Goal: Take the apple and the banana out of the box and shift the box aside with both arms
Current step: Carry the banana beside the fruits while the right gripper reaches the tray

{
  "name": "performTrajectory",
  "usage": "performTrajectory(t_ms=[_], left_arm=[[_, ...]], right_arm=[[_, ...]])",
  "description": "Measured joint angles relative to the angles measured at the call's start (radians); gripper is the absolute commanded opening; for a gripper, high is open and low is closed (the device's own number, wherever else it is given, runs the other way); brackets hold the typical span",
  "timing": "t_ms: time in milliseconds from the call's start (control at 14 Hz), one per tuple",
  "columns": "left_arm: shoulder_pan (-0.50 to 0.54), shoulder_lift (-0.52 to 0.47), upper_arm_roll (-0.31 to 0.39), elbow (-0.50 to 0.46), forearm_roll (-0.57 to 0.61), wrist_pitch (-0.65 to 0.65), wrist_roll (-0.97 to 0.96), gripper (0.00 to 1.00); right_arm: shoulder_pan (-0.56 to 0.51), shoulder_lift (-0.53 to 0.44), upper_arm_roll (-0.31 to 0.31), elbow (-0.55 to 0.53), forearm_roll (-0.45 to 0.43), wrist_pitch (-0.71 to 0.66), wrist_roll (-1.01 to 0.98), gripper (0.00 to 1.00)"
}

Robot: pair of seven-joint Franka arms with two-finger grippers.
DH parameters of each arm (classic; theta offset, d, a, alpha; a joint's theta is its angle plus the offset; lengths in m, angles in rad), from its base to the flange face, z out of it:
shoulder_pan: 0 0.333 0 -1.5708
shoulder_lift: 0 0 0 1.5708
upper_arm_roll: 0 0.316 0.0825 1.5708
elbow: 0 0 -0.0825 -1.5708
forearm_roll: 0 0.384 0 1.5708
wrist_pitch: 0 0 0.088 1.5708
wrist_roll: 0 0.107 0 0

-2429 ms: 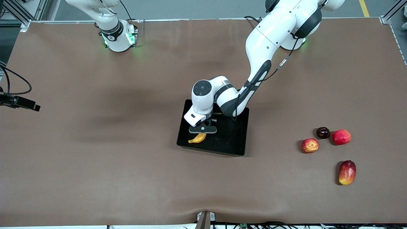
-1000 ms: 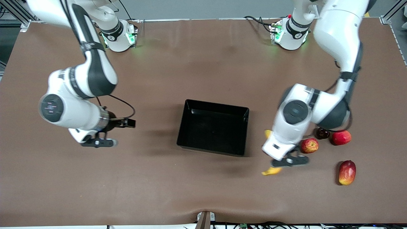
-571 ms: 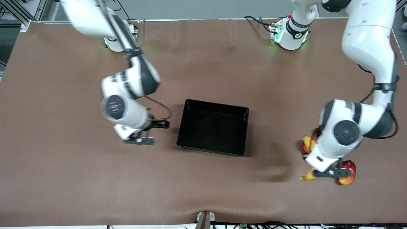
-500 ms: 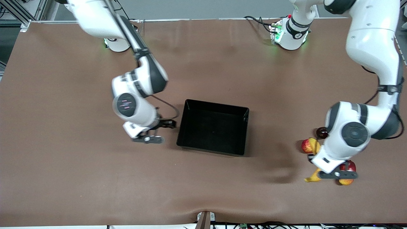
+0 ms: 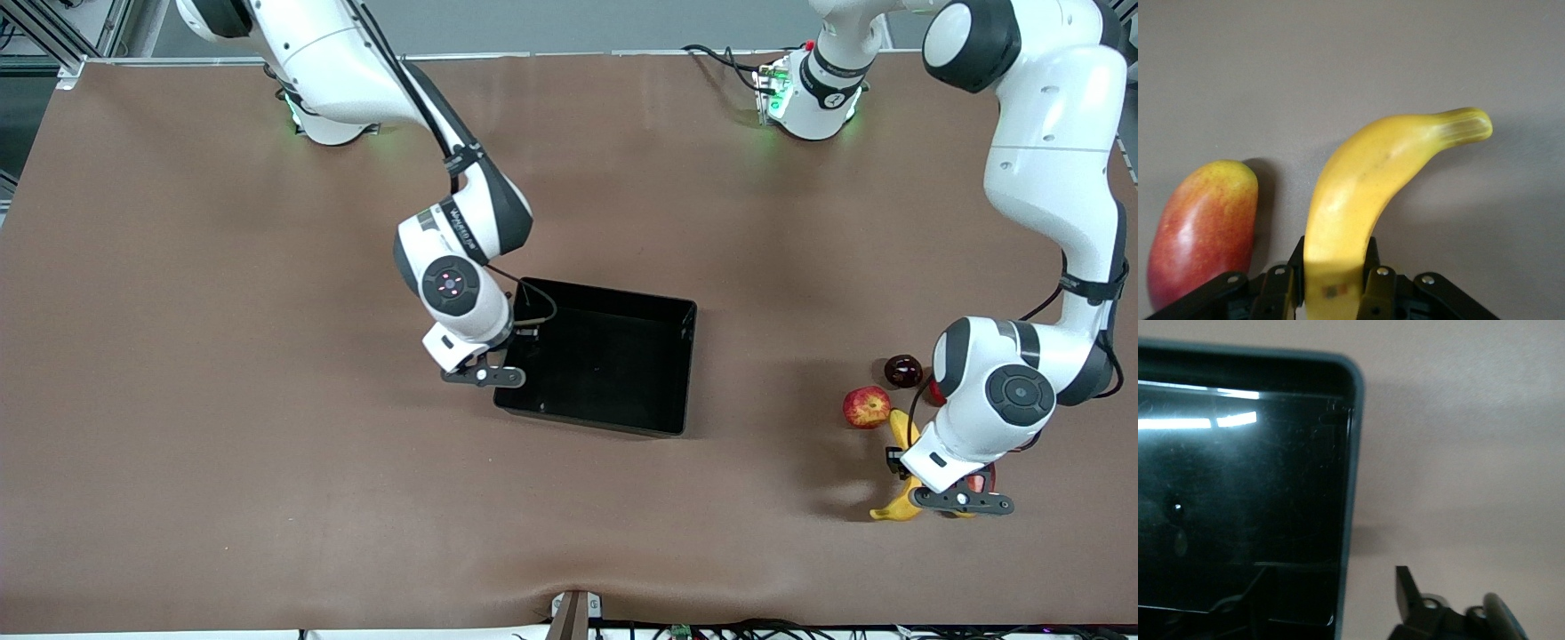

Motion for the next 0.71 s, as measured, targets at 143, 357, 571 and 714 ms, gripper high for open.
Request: performTrajectory(t_ms=[143, 357, 571, 714], left_arm=[[0.013, 0.009, 0.000, 0.000, 0.000, 0.003, 0.045, 0.00], [0.021, 0.016, 0.000, 0.000, 0.000, 0.006, 0.077, 0.71], [0.022, 0.017, 0.000, 0.001, 0.000, 0.012, 0.079, 1.00], [0.025, 0.003, -0.011, 0.008, 0.000, 0.018, 0.079, 1.00]], right_arm=[[0.003, 0.001, -0.001, 0.000, 0.000, 0.000, 0.000, 0.00], [0.002, 0.001, -0.006, 0.001, 0.000, 0.000, 0.001, 0.00], [-0.002, 0.001, -0.009, 0.012, 0.002, -0.001, -0.003, 0.00], [-0.005, 0.000, -0.010, 0.022, 0.005, -0.013, -0.021, 0.00]])
